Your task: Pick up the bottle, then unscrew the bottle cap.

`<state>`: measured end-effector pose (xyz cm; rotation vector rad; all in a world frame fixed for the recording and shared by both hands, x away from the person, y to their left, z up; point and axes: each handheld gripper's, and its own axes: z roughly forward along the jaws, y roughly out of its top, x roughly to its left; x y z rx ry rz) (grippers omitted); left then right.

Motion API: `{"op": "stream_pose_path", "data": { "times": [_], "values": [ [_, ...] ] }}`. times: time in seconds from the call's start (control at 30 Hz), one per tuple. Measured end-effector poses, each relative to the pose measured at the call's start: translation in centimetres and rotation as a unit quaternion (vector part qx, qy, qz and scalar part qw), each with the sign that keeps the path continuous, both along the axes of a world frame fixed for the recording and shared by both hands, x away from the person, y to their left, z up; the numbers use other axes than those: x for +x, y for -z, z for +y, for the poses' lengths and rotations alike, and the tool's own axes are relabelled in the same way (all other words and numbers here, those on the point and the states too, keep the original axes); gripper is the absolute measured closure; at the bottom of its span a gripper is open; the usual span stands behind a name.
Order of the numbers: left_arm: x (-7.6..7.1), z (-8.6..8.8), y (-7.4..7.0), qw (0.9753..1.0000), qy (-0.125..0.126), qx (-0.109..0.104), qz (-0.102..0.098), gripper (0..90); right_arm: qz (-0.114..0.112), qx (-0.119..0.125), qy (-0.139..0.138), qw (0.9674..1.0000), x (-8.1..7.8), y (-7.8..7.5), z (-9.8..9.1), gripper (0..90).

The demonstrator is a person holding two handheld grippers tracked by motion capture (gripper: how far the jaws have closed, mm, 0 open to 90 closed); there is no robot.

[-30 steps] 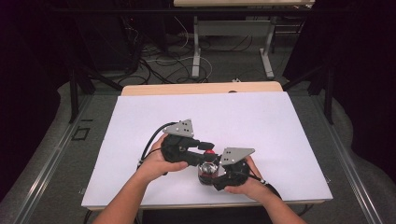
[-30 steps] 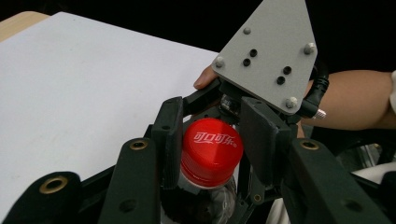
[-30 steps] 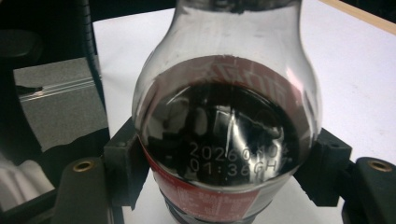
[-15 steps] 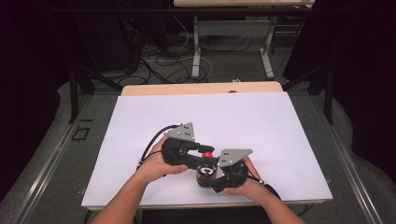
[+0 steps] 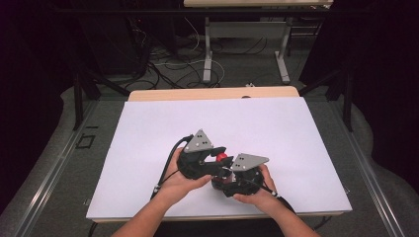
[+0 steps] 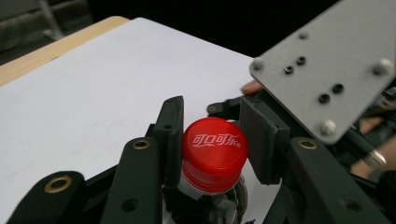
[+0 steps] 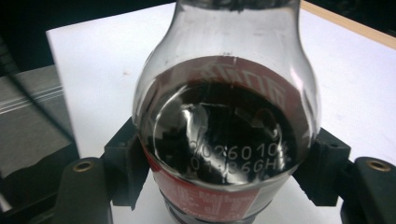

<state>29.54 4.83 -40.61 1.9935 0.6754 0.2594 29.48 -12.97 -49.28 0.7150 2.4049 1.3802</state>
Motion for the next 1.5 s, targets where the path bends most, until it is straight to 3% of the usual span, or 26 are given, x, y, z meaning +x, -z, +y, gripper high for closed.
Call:
{"op": "stream_pose_path", "data": {
  "times": [0.17,0.33,0.4,0.43,0.57,0.67,0.77,0.83,0.93,1.07,1.3,1.4,1.47,1.5],
  "values": [
    [-0.5,-1.0,0.0,0.9974,-0.072,-0.001,0.007,61.7,-0.006,-0.007,0.042,0.9991,0.0,0.0,0.2,29.6],
    [-0.3,-1.4,0.2,0.9967,-0.079,-0.016,0.010,61.2,0.002,-0.003,0.047,0.9989,0.3,0.0,0.0,29.5],
    [0.0,-1.1,0.2,0.9976,-0.065,-0.016,0.016,59.6,0.013,-0.006,0.036,0.9993,0.3,-0.1,-0.2,29.5],
    [0.1,-1.0,0.1,0.9978,-0.062,-0.015,0.018,54.5,0.006,-0.002,0.035,0.9994,0.3,0.0,-0.1,29.5],
    [0.3,-0.1,-0.4,0.9986,-0.048,-0.017,0.014,42.9,0.015,-0.001,0.015,0.9998,0.3,0.1,0.1,29.4],
    [0.4,1.3,-0.8,0.9994,-0.023,-0.020,0.018,37.8,0.019,0.003,-0.005,0.9998,0.2,0.2,0.2,29.4],
    [0.6,3.0,-1.2,0.9991,0.024,-0.019,0.029,37.6,0.019,0.004,-0.015,0.9997,0.2,0.1,0.3,29.4],
    [0.8,4.0,-1.3,0.9964,0.069,-0.023,0.044,37.7,0.024,0.004,-0.027,0.9993,0.1,0.0,0.3,29.4],
    [1.0,4.8,-1.6,0.9925,0.117,-0.013,0.034,38.1,0.018,0.006,-0.048,0.9987,-0.1,0.0,0.4,29.4],
    [1.4,4.9,-1.5,0.9845,0.170,-0.013,0.043,42.7,0.017,0.007,-0.072,0.9972,-0.5,0.0,0.9,29.4],
    [1.7,3.9,-1.2,0.9763,0.210,0.009,0.050,50.2,0.020,0.010,-0.101,0.9947,-1.0,0.0,1.3,29.4],
    [1.8,3.8,-1.1,0.9728,0.225,0.008,0.053,54.7,0.017,0.012,-0.105,0.9943,-1.1,-0.1,1.2,29.4],
    [1.9,3.9,-1.0,0.9734,0.224,0.006,0.048,55.9,0.020,0.014,-0.109,0.9938,-1.1,-0.1,1.2,29.4],
    [1.9,3.9,-0.9,0.9725,0.227,0.001,0.051,57.9,0.022,0.016,-0.111,0.9935,-1.1,-0.1,1.2,29.4]
  ]
}}
